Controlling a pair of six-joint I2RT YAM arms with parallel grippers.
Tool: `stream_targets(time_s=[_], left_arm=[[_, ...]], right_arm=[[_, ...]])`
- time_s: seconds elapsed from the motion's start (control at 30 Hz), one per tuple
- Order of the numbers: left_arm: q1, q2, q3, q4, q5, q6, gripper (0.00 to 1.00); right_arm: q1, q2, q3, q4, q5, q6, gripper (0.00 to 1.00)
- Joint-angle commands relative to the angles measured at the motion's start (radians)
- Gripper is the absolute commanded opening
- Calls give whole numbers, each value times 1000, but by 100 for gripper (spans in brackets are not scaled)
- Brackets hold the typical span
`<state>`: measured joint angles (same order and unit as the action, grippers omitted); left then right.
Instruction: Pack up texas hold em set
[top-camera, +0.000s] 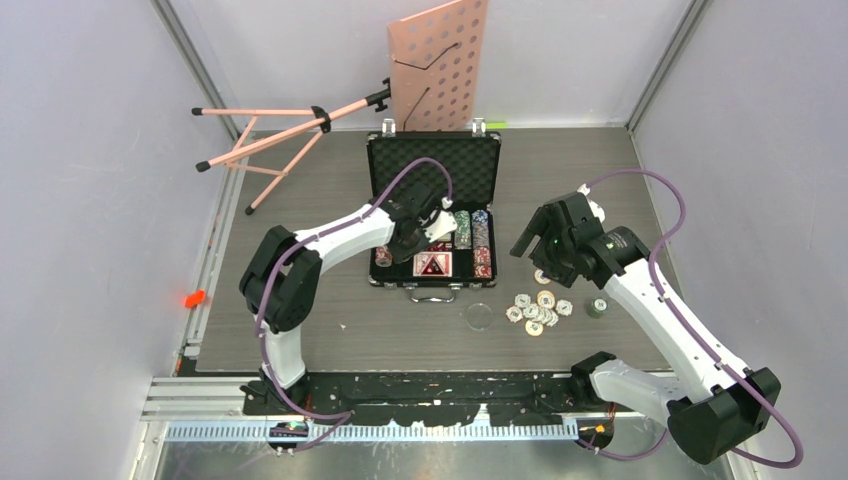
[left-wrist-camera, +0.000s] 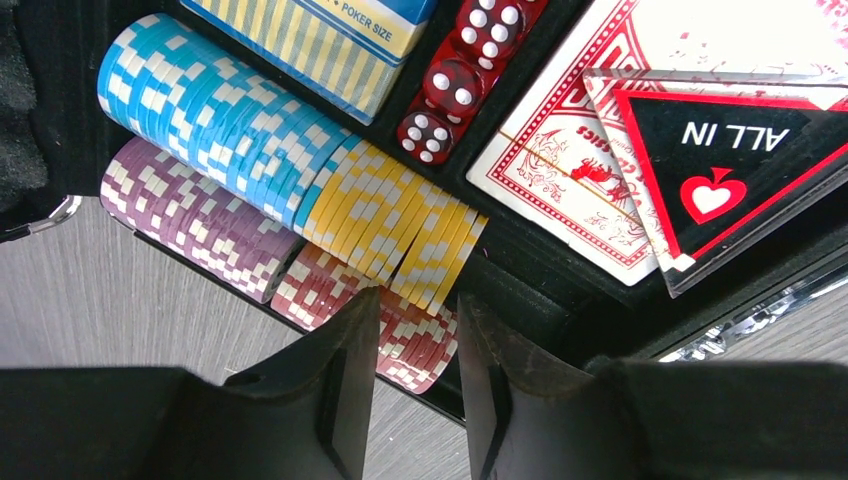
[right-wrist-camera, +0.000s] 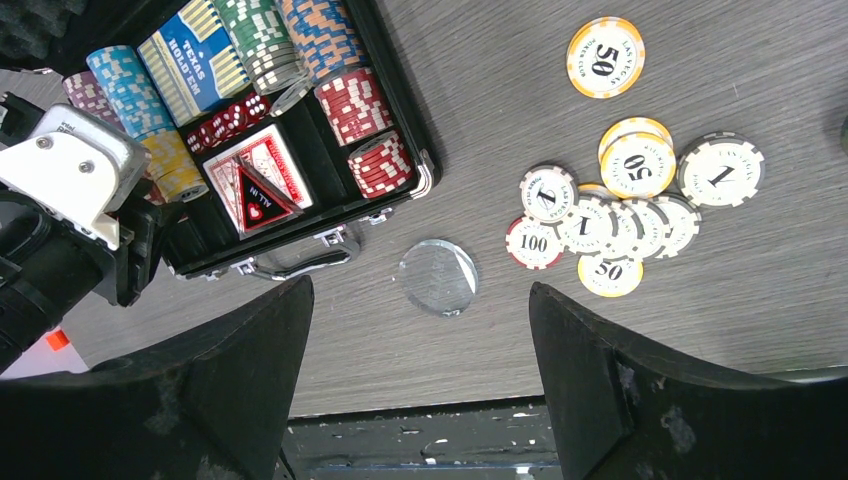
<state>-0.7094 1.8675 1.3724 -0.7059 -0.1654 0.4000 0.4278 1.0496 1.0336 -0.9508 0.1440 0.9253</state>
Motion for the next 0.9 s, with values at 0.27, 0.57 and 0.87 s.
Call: stream_targets(time_s=[0.27,0.57,0.87], left_arm=[[-64,-120,-1,30,-88,-69,55],[-126,-305,-115,111,-170,-181,86],[-139,-715,-468,368,-195,-506,100]], right_arm=[[-6,-1,0,15,-15,-8,84],[-20,16,-12,-25,141,-63,88],[-148,238,-13,-9,104,-199,98]])
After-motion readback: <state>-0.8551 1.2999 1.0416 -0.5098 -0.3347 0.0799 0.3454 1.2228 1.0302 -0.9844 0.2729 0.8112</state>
